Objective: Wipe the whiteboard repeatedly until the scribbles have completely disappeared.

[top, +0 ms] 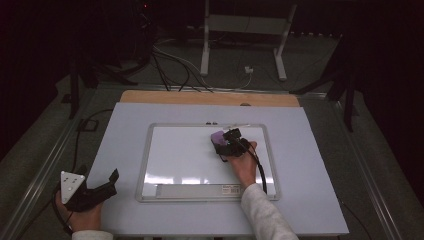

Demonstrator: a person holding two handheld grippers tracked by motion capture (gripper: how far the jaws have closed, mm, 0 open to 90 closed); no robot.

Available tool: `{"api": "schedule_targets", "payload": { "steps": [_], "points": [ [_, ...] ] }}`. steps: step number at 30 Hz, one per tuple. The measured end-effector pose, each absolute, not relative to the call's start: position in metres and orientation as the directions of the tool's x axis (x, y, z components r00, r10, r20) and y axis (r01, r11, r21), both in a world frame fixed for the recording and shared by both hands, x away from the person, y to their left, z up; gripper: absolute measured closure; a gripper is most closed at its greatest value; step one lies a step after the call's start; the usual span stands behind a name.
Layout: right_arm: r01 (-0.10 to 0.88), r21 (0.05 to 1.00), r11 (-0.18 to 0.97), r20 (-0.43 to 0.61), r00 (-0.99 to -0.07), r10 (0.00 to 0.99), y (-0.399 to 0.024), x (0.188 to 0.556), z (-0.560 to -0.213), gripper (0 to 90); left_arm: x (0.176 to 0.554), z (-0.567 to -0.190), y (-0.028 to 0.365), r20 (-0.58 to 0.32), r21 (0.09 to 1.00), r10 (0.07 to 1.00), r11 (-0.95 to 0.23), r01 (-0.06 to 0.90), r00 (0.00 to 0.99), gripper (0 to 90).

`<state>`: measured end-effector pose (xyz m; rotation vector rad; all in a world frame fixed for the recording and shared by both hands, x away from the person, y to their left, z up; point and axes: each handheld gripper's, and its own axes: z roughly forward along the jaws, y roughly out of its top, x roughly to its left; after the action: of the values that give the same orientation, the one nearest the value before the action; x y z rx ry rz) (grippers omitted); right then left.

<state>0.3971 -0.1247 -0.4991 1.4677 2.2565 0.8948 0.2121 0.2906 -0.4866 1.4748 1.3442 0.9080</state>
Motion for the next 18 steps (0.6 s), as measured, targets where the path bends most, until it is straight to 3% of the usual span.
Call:
{"api": "schedule_targets", "payload": {
  "steps": [8, 14, 18],
  "points": [
    [0.717, 0.646, 0.260, 0.068, -0.394, 0.917, -0.131, 0.397, -0.499, 41.3, 0.212, -0.487, 0.290, -0.053, 0.948, 0.989, 0.008, 0.318, 0.135, 0.9],
    [0.720, 0.645, 0.253, 0.150, -0.445, 0.883, -0.114, 0.389, -0.502, 41.2, 0.212, -0.487, 0.289, -0.048, 0.948, 0.990, 0.002, 0.318, 0.136, 0.9],
    [0.698, 0.650, 0.301, 0.151, -0.507, 0.849, -0.093, 0.381, -0.502, 41.2, 0.211, -0.487, 0.290, -0.050, 0.948, 0.990, 0.005, 0.318, 0.134, 0.9]
  ]
}}
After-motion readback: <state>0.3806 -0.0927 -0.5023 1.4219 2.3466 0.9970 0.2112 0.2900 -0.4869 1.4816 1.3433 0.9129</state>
